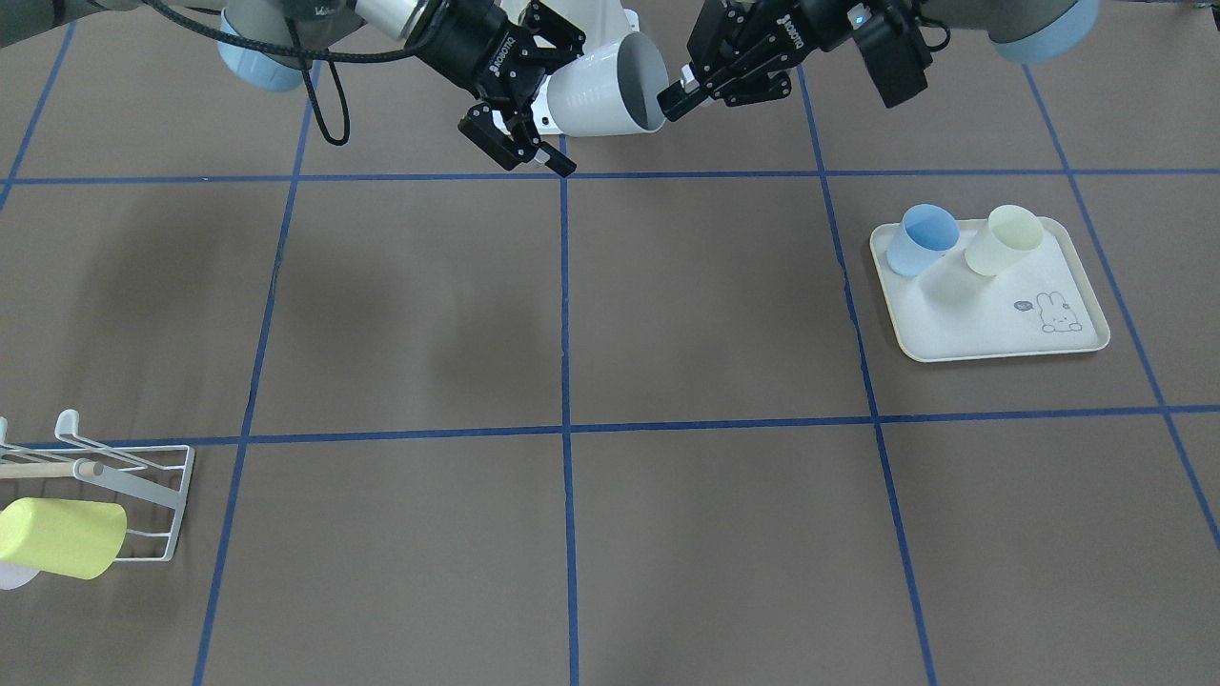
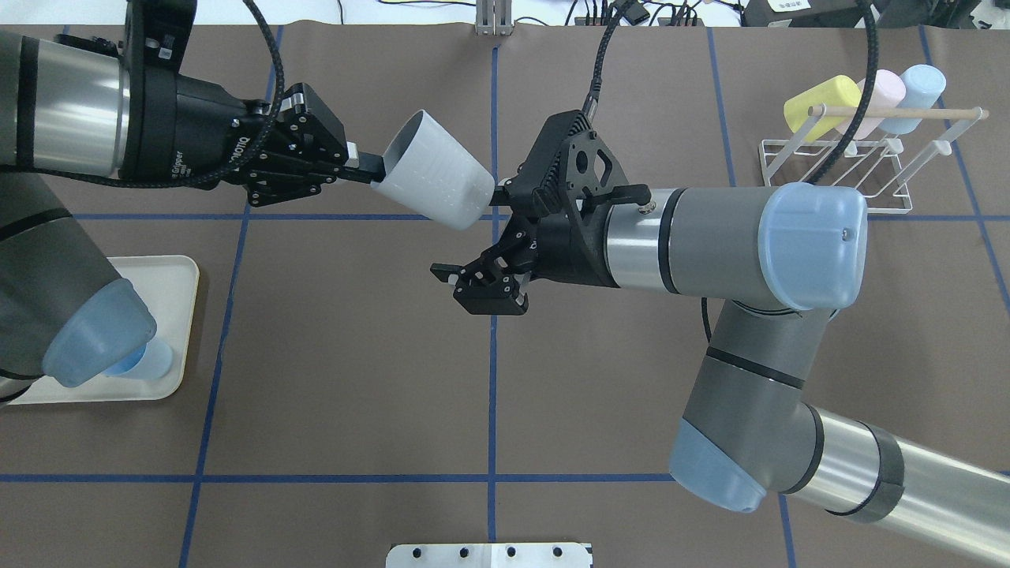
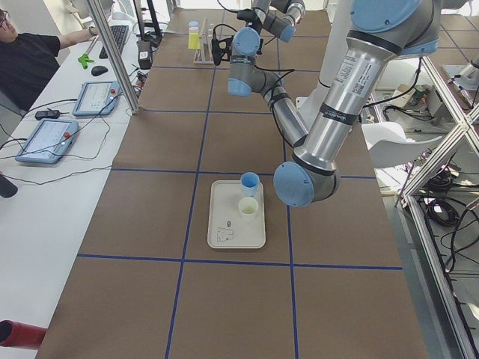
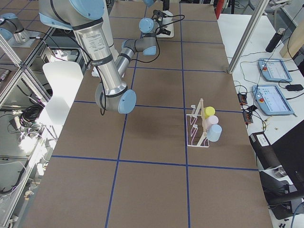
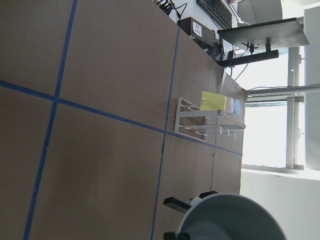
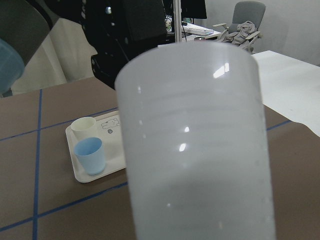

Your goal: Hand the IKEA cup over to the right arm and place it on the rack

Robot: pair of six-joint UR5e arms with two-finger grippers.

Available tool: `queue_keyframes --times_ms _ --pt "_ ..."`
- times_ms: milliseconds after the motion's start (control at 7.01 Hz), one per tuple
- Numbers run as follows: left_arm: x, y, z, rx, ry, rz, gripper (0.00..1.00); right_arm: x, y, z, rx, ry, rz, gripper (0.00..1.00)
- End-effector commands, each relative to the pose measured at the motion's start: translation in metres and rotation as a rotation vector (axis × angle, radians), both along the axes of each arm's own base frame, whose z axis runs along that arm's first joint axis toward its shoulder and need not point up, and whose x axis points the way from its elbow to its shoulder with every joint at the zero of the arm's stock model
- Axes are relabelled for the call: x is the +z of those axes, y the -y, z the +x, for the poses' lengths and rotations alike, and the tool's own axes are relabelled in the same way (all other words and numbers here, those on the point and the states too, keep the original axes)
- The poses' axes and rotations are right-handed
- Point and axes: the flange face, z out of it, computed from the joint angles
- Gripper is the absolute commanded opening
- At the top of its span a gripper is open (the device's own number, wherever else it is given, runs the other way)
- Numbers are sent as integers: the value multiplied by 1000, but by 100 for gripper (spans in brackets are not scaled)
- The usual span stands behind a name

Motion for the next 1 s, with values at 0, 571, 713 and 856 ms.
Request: queue_keyframes --times_ms 0,571,713,856 --pt "7 -2 8 11 13 -6 0 -1 0 0 1 1 1 98" --pt "11 -4 26 9 20 -16 0 0 0 0 -1 -1 2 98" --pt "12 -4 26 8 21 -17 0 -1 0 0 -1 1 2 98" --pt "14 -4 26 8 24 -21 0 0 -1 1 -1 1 2 98"
